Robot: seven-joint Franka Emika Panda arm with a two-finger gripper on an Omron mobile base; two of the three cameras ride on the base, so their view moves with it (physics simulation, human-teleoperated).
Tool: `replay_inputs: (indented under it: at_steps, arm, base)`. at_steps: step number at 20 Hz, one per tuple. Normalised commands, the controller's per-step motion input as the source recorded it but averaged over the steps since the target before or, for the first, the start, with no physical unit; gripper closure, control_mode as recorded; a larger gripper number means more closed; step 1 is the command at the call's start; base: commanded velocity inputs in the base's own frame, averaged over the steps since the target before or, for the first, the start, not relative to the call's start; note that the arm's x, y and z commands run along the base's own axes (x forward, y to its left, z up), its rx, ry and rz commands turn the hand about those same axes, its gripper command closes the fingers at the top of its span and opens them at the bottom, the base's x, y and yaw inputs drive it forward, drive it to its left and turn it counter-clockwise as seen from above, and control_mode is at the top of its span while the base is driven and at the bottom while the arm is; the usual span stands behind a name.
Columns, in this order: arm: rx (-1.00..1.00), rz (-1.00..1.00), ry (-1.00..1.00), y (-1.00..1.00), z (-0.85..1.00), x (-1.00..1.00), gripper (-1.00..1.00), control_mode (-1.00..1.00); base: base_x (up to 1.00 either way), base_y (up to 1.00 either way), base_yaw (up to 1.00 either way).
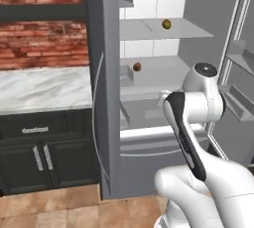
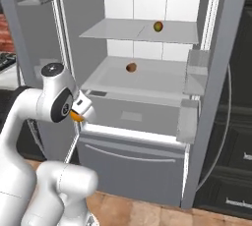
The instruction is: Place the orange in the correct fridge rack based on whether it is a fruit or vegetable. Finally, close the fridge door.
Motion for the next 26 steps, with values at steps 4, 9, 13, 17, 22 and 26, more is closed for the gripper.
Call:
replay_inputs:
  at_steps: [4,9,13,17,22,26]
  arm:
    - [0.00,0.00,0.00,0.00,0.00,0.00,1.00,1.00]
    - [0.00,0.00,0.00,0.00,0.00,0.00,1.00,1.00]
    - [0.00,0.00,0.00,0.00,0.00,0.00,1.00,1.00]
    - [0.00,0.00,0.00,0.00,0.00,0.00,1.00,1.00]
    - [0.00,0.00,0.00,0.00,0.00,0.00,1.00,1.00]
    - [0.00,0.00,0.00,0.00,0.00,0.00,1.00,1.00]
  base:
    - [0.74,-0.20,0.00]
    - [0.68,-0.27,0.00]
    - [0.53,-0.37,0.00]
    - [0.34,-0.39,0.00]
    - [0.36,-0.37,0.00]
    - [0.36,-0.32,0.00]
